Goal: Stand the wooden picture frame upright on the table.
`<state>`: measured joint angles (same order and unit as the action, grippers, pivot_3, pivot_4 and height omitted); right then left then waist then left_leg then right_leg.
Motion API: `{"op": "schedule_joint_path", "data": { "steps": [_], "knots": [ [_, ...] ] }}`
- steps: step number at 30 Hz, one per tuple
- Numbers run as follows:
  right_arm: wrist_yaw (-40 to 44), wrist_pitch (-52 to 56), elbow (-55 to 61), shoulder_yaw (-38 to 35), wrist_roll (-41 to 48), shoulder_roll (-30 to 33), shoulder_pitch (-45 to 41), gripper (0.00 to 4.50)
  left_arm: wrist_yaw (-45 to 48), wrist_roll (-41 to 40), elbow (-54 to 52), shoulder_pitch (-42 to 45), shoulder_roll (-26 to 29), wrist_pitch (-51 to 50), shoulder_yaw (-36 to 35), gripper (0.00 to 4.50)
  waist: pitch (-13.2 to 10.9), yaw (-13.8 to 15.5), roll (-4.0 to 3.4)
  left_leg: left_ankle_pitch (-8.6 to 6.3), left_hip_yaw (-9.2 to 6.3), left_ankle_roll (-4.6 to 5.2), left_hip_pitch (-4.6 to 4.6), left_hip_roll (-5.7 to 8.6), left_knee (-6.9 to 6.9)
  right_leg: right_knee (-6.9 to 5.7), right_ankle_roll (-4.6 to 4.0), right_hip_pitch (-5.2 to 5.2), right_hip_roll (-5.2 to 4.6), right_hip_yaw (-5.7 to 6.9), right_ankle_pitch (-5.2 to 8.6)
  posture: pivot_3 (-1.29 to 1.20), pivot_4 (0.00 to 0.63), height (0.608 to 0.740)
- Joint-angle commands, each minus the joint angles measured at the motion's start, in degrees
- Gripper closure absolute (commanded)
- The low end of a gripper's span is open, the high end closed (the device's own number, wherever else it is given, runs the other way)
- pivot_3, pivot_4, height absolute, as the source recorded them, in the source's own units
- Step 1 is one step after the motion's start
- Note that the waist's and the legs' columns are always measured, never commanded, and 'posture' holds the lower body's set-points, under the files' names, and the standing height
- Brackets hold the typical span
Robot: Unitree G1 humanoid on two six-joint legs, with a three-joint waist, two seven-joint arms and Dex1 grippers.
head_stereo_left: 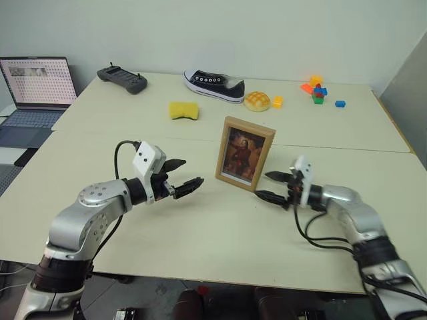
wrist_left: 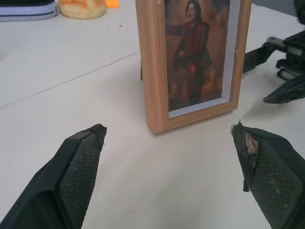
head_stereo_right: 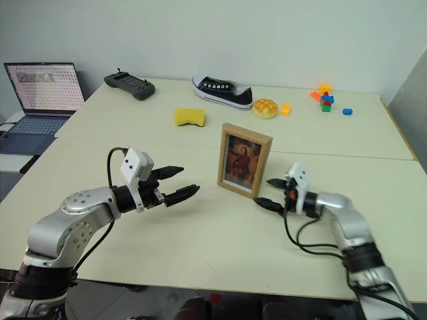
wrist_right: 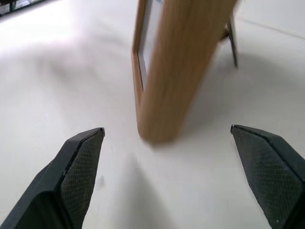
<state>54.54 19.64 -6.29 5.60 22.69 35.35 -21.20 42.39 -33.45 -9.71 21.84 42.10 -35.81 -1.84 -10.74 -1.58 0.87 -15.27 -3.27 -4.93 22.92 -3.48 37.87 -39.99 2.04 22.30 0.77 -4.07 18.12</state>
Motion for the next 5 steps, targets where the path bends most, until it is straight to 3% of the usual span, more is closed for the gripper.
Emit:
{"op": "schedule_joint_path", "data": {
  "steps": [1, 5],
  "knots": [
    [0.48, 3.34, 11.03, -6.05, 1.89, 6.05, 2.80, 0.06, 4.48, 1.17, 5.28, 5.38, 2.23, 0.49, -1.26, 0.00, 0.00, -0.10, -0.01, 0.00, 0.00, 0.00, -0.01, 0.00, 0.00, -0.01, 0.00, 0.00, 0.00, -0.01, 0.00, 0.00, 0.150, 0.740],
    [-2.15, 15.29, 22.10, -13.38, 12.04, 9.21, 2.55, 0.06, 7.90, 5.72, 15.75, 11.80, 2.88, 4.56, -0.18, 0.00, 0.00, -0.76, -0.01, 0.00, 0.00, 0.01, -0.09, -0.09, -0.02, -0.04, 0.00, -0.02, 0.14, -0.04, 0.00, 0.00, 0.150, 0.740]
  ]
}}
